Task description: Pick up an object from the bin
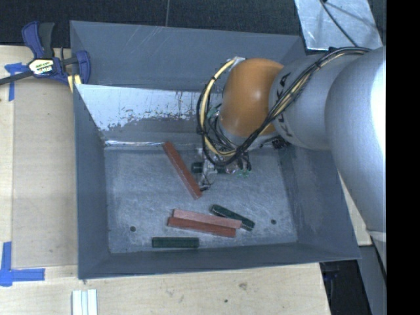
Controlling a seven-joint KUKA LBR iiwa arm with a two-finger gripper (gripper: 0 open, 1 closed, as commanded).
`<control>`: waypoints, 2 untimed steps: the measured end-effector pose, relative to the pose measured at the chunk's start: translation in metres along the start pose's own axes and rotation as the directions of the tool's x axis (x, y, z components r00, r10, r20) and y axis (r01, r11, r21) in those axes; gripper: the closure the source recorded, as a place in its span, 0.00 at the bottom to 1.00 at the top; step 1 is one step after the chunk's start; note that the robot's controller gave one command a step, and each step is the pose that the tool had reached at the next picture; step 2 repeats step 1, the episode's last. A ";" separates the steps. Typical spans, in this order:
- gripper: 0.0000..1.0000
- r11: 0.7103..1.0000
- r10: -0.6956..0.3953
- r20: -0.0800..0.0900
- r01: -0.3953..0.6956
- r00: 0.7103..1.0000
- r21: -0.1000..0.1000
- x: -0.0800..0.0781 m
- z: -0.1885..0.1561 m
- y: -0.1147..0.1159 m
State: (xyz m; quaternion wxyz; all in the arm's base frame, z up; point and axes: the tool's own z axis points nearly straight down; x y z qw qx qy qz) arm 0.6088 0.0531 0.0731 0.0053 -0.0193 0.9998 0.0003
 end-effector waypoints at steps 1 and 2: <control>1.00 0.999 -0.032 0.003 0.032 0.999 0.000 -0.008 -0.133 0.007; 1.00 0.999 -0.032 0.003 0.032 0.999 0.000 -0.008 -0.133 0.007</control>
Offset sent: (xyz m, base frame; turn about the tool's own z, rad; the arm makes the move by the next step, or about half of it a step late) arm 0.0035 0.0079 0.1266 -0.0334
